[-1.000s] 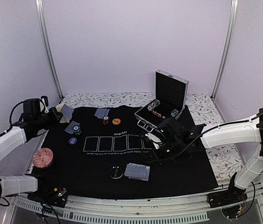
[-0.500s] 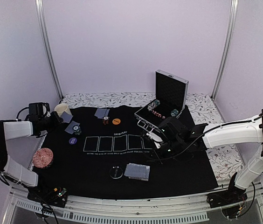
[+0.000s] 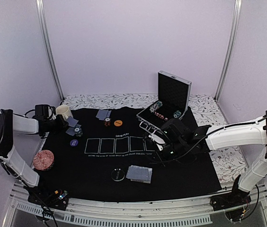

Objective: Distribute texas hold em gaming equipment
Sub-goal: Distribute the poker card in the small blind area.

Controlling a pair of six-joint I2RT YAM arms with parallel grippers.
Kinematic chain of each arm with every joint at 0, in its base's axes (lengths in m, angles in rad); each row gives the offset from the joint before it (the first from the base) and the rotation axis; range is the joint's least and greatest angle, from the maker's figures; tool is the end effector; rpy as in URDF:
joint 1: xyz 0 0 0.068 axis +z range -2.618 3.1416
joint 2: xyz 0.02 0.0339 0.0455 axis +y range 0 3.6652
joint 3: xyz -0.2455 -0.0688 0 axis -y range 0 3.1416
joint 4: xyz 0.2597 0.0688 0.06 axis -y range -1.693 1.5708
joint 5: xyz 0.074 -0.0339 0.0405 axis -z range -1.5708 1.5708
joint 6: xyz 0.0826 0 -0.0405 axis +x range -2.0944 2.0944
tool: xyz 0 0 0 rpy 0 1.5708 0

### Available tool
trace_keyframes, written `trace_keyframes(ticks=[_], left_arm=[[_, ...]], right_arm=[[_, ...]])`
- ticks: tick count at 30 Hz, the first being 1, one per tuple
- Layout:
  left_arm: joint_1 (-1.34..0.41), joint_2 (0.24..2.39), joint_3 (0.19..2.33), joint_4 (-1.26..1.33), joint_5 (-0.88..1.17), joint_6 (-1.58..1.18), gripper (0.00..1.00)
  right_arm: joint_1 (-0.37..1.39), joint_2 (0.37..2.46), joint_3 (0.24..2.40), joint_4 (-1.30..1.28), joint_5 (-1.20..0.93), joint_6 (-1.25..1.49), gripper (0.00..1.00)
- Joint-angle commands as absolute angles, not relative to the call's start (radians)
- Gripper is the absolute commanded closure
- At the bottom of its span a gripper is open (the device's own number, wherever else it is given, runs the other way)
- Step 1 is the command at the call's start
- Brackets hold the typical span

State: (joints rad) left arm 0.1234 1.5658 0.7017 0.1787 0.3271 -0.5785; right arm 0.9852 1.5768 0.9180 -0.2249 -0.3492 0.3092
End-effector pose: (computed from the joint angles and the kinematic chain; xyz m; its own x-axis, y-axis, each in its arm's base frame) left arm 0.3515 0.0169 0.1041 -0.5972 -0.5958 -0.5370 -0.2344 0.7699 -0.5936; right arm 0.1753 0.3154 0.1302 -0.6818 -0.5107 -0.5237 -0.7302 0.5185 0.4450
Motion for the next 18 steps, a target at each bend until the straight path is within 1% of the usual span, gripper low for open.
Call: trace_keyframes(ticks=[1,9,18], left_arm=[[0.12,1.621,0.742,0.187,0.342,-0.548,1.0],[0.118,1.689,0.764,0.165,0.351,-0.527,1.0],[0.115,1.728,0.801,0.127,0.29,-0.498,1.0]], right_arm=[[0.978,1.577,0.927,-0.233,-0.347,0.297,0.97],[0.978,1.583,0.927,-0.235,-0.347,0.295,0.97],[0.978,1.586,0.923,-0.233,-0.35,0.293,0.97]])
